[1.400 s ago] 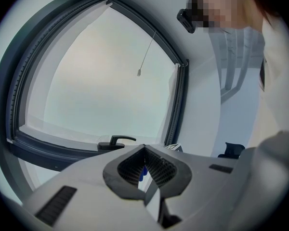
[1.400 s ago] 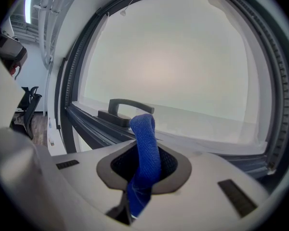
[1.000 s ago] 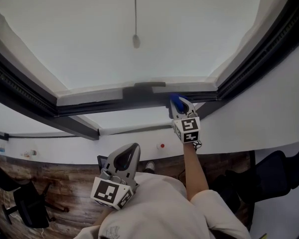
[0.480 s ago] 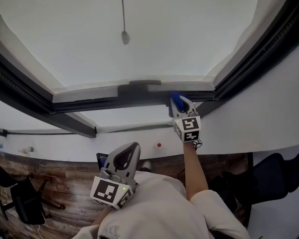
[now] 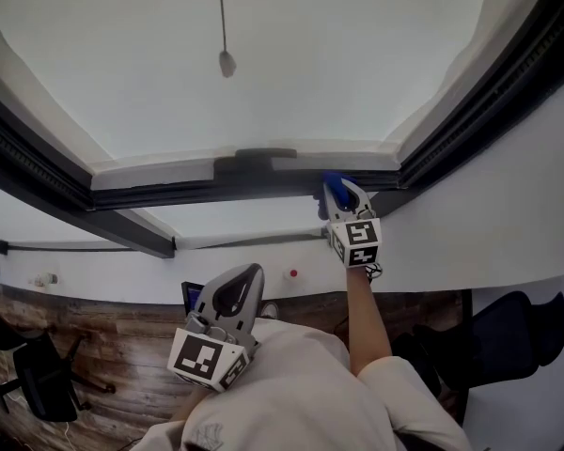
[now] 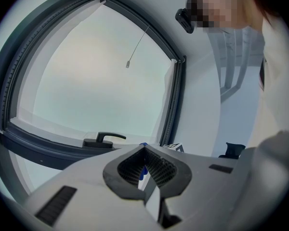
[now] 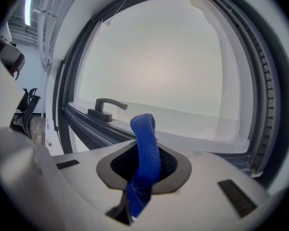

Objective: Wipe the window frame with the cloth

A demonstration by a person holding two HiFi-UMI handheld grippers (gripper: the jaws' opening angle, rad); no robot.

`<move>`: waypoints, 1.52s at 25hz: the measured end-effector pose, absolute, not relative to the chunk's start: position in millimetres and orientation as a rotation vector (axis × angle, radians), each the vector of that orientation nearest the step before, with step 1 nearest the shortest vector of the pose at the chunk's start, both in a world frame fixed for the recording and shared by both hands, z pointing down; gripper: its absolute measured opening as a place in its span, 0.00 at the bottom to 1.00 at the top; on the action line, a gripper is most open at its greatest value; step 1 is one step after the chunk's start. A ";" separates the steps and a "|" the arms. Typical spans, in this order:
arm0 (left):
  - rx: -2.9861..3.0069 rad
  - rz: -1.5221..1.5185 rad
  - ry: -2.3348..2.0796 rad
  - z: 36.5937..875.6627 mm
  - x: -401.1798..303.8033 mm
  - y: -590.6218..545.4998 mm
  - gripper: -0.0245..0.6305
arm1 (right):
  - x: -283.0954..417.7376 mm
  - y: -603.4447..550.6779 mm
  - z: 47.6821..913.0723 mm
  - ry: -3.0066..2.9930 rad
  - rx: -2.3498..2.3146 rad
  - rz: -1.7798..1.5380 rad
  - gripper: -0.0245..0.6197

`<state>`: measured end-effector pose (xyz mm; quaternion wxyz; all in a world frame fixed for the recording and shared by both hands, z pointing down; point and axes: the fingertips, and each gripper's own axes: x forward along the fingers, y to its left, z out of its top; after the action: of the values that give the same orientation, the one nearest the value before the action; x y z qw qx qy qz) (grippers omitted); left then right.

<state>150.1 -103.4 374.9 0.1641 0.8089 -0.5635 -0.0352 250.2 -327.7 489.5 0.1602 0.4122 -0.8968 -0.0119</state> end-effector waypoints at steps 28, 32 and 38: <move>2.307 -0.081 -1.604 379.1 155.1 -115.9 0.05 | 318.0 -353.9 488.4 -2.499 1.345 0.004 0.13; 2.305 -0.087 -1.605 378.9 156.3 -117.4 0.05 | 328.9 -357.8 488.3 -2.485 1.370 0.014 0.13; 2.300 -0.105 -1.608 375.5 157.8 -120.2 0.05 | 346.8 -365.2 488.6 -2.460 1.428 0.025 0.13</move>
<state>157.8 -120.2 375.5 0.1658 0.8077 -0.5647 -0.0370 346.8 -365.2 488.6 0.1482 0.4964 -0.8553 0.0089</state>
